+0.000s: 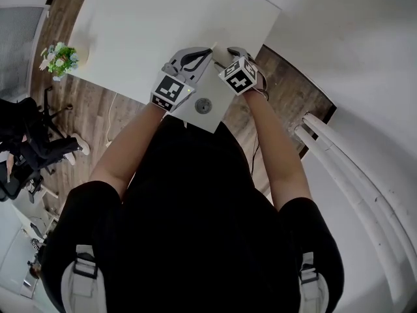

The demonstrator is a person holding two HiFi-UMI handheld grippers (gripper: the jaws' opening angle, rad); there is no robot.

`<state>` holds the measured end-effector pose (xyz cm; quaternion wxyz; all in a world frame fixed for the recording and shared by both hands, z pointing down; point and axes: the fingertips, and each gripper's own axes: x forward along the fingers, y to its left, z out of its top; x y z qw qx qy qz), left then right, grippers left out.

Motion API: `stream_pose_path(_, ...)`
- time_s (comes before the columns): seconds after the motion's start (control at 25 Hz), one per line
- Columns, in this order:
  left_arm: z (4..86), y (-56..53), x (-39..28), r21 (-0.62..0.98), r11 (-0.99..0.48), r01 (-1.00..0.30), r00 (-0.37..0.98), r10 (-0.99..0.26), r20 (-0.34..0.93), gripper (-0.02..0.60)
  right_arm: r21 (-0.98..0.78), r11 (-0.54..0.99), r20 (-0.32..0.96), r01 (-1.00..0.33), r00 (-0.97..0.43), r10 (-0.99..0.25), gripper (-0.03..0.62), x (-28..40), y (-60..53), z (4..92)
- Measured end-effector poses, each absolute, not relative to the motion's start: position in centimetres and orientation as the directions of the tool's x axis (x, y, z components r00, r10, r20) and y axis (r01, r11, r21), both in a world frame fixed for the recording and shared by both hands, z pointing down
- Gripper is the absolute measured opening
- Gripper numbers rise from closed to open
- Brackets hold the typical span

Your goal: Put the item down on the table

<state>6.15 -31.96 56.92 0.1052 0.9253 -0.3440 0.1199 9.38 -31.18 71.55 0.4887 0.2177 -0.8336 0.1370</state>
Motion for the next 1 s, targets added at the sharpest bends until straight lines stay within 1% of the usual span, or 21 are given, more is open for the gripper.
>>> stream_pose_path(0.2,56.9,-32.0,5.6,0.108,-0.73,-0.675,0.721,-0.622,0.307,-0.006,-0.002,0.891,0.902,-0.454,-0.385,-0.194,0.278,9.0,-30.8,73.5)
stream_pose_path(0.52,55.9,-32.1,4.4,0.095,-0.724,-0.683,0.712,-0.631,0.308,-0.006,0.03,0.895,0.915,-0.445,-0.348,-0.204,0.278,8.7,-30.6,74.5)
stream_pose_path(0.72,55.5,-31.5,4.1,0.087,-0.737,-0.67,0.722,-0.619,0.309,-0.006,0.007,0.875,0.904,-0.485,-0.371,-0.213,0.278,8.6,-30.7,73.5)
stream_pose_path(1.0,53.5,-30.9,4.2,0.075,-0.765,-0.64,0.748,-0.597,0.292,-0.006,0.034,0.846,0.872,-0.533,-0.397,-0.286,0.278,8.5,-30.6,69.0)
